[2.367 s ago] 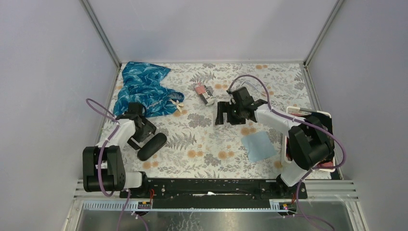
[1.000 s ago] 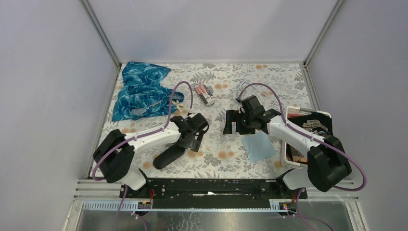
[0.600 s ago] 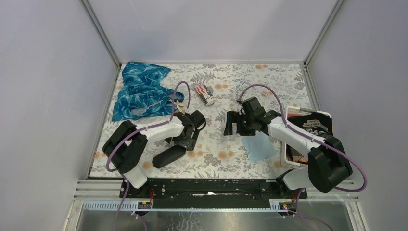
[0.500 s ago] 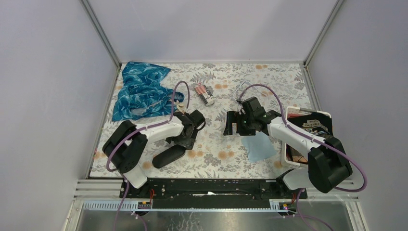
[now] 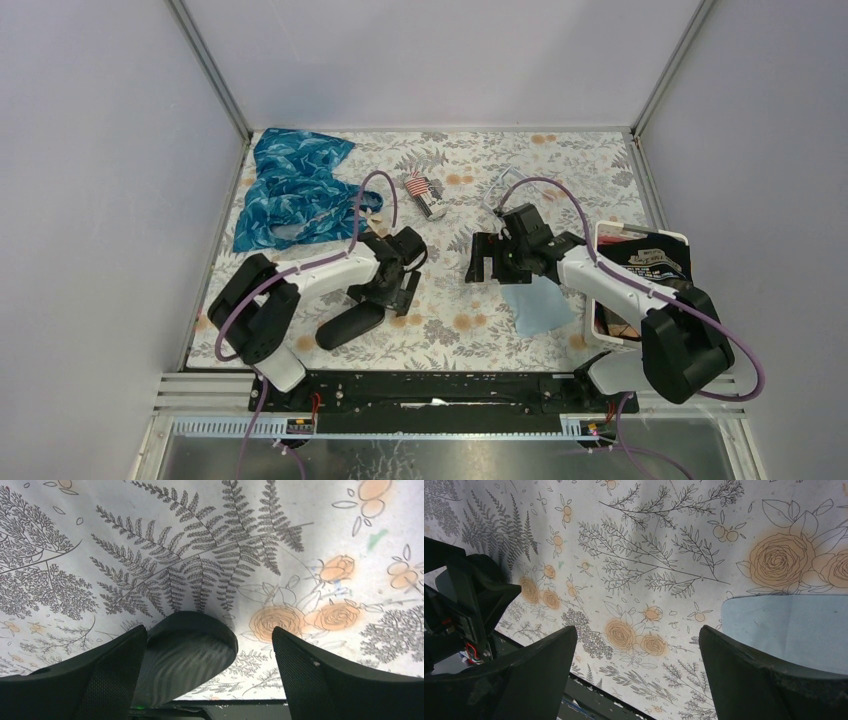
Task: Organize the sunglasses
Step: Adjust the sunglasses case at the center of the board.
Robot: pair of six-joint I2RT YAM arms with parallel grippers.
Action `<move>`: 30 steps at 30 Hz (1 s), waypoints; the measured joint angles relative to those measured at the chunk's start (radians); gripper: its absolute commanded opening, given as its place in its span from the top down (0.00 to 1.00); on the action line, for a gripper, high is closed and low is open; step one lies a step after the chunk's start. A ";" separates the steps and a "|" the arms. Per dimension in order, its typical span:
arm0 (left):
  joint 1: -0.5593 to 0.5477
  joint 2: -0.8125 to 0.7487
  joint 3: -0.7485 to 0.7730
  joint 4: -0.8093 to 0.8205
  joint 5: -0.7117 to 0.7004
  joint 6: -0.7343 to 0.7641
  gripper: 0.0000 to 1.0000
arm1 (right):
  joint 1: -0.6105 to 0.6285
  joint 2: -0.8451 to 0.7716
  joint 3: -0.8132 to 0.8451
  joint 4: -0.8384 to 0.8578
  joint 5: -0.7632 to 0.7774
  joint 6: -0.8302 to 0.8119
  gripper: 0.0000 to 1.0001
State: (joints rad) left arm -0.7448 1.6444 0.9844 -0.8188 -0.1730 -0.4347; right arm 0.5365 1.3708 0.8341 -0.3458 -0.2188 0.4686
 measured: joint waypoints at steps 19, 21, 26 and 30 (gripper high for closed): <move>0.000 0.078 0.045 -0.158 -0.040 -0.107 0.02 | 0.000 -0.035 -0.021 0.018 0.000 0.010 0.00; 0.000 0.076 0.047 -0.177 -0.080 -0.155 0.02 | 0.000 -0.035 -0.023 0.023 0.000 0.011 0.00; 0.008 -0.053 0.047 -0.193 -0.146 -0.341 0.01 | 0.000 -0.035 -0.032 0.025 0.000 0.012 0.00; 0.037 -0.274 -0.002 -0.175 -0.170 -0.534 0.01 | 0.000 -0.035 -0.033 0.030 -0.002 0.011 0.00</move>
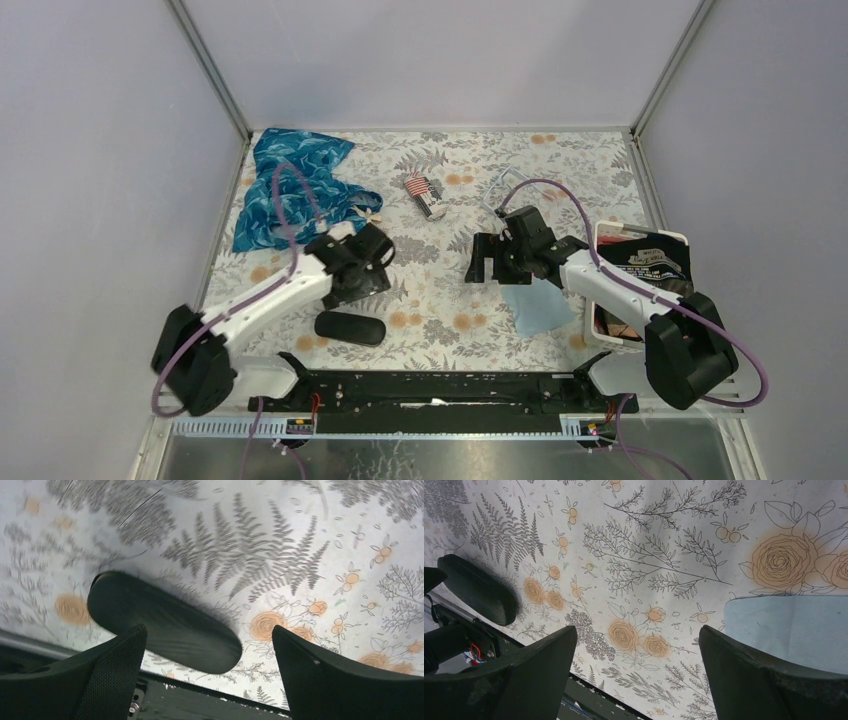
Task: Organize the sunglasses
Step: Adjust the sunglasses case at the center of the board, then move the sunglasses case at the center of the board.
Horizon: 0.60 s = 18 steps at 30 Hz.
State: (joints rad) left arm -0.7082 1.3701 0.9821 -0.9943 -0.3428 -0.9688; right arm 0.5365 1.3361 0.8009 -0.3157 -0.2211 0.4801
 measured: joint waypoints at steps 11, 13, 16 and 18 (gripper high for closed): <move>0.024 -0.290 -0.296 -0.016 0.127 -0.481 0.01 | 0.000 0.020 0.000 0.015 -0.010 -0.005 0.00; 0.024 -0.290 -0.299 -0.024 0.138 -0.544 0.01 | 0.000 0.027 0.000 0.015 -0.010 -0.006 0.00; 0.024 -0.270 -0.299 -0.031 0.139 -0.607 0.01 | 0.000 0.031 0.000 0.016 -0.013 -0.008 0.00; 0.026 -0.248 -0.301 -0.024 0.138 -0.631 0.01 | 0.000 0.032 0.000 0.016 -0.018 -0.011 0.00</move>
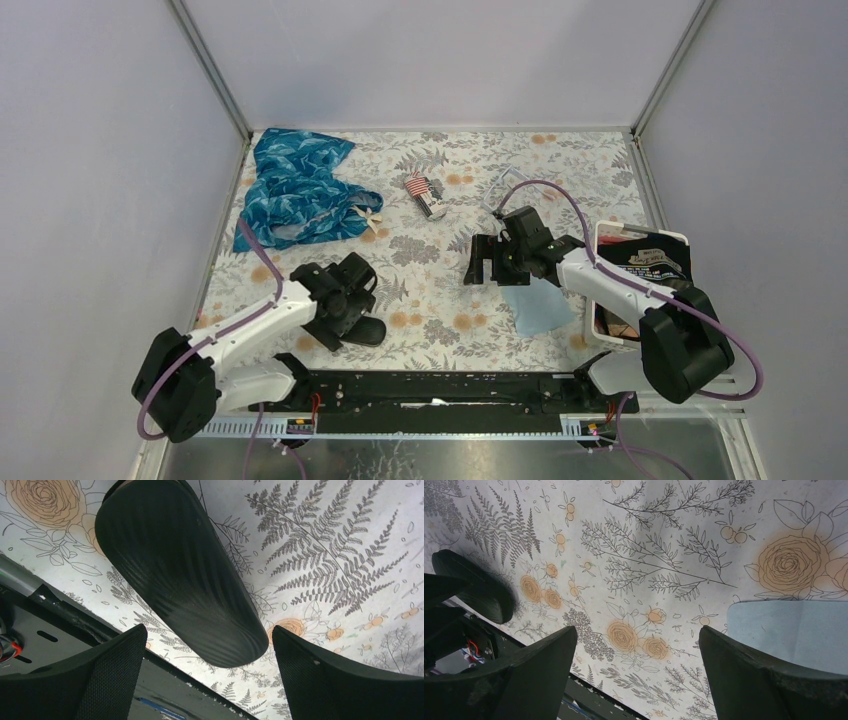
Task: Organize the sunglasses
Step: Move the sunglasses case at the center of the board.
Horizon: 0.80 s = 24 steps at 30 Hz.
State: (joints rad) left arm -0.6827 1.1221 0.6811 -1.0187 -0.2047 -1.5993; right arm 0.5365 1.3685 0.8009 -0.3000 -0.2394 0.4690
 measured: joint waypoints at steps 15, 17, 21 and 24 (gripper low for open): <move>0.033 0.195 0.005 0.129 0.023 0.093 0.43 | 0.000 0.002 0.000 0.004 -0.014 -0.009 0.00; 0.005 0.242 0.041 0.135 0.027 0.121 0.43 | 0.000 0.002 0.000 0.006 -0.014 -0.009 0.00; -0.093 0.371 0.151 0.163 0.041 0.190 0.41 | 0.000 0.001 0.000 0.006 -0.007 -0.008 0.00; -0.180 0.499 0.277 0.229 0.069 0.274 0.38 | 0.000 -0.014 -0.013 0.018 0.011 0.000 0.00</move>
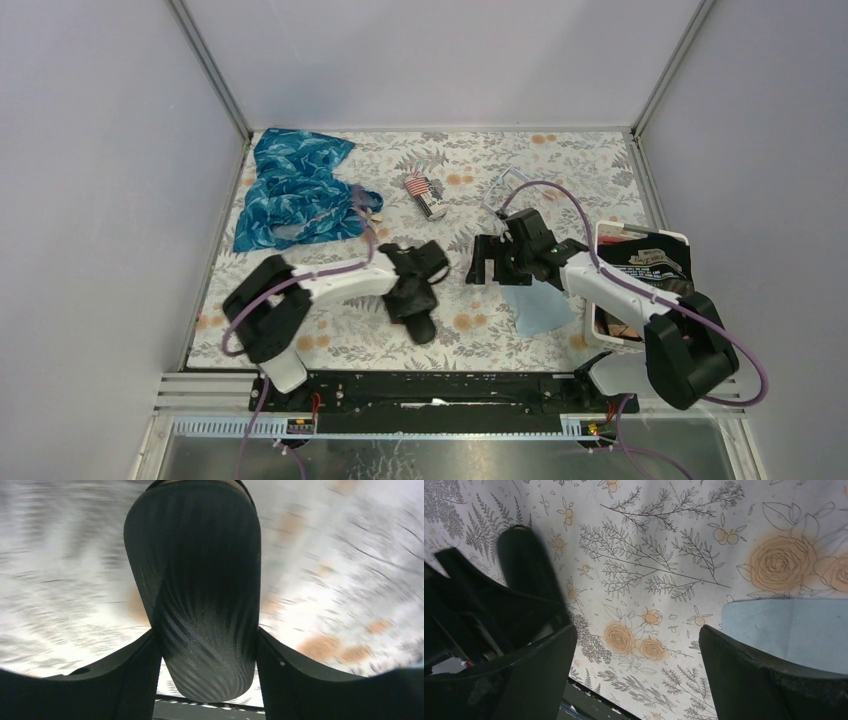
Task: Organize the sunglasses
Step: Move the sunglasses case at the center of the board.
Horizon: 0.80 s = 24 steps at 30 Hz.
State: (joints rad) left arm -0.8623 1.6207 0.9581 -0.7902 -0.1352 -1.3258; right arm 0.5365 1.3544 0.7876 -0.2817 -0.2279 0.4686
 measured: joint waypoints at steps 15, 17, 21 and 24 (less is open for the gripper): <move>-0.103 0.220 0.325 0.158 0.114 0.291 0.12 | -0.007 -0.288 -0.131 -0.014 0.183 0.069 0.00; -0.077 0.158 0.301 0.172 0.121 0.310 0.12 | -0.006 -0.289 -0.131 -0.011 0.182 0.072 0.00; 0.002 -0.008 0.217 0.201 0.136 0.334 0.12 | 0.026 -0.270 -0.131 -0.010 0.179 0.082 0.00; 0.095 -0.132 0.133 0.205 0.144 0.343 0.07 | 0.119 -0.251 -0.130 0.000 0.194 0.091 0.00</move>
State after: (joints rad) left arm -0.7670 1.4883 1.0908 -0.5854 0.0086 -0.9833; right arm 0.6559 1.1030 0.6571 -0.2821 -0.0338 0.5598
